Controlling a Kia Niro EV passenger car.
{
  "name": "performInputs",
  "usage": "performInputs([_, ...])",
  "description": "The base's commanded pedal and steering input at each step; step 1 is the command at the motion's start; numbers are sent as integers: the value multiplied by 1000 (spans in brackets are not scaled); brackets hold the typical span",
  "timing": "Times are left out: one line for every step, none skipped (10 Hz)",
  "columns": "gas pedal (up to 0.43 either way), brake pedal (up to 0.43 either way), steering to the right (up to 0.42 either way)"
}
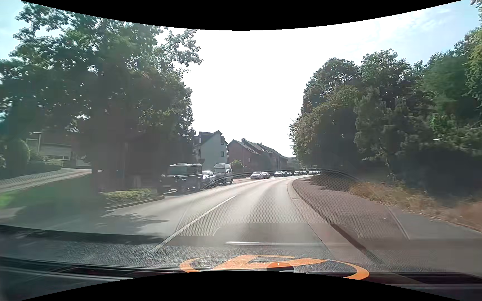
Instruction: Follow the waypoints while adhering to traffic rules and regulations
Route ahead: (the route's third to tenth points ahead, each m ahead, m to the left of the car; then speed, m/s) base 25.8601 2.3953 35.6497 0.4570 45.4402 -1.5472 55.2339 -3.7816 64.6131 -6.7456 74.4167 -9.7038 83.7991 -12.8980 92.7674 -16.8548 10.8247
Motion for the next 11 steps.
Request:
performInputs([118, 0, 25])
performInputs([118, 0, 23])
performInputs([118, 0, 22])
performInputs([118, 0, 22])
performInputs([118, 0, 22])
performInputs([118, 0, 21])
performInputs([118, 0, 20])
performInputs([118, 0, 19])
performInputs([118, 0, 19])
performInputs([118, 0, 19])
performInputs([118, 0, 19])
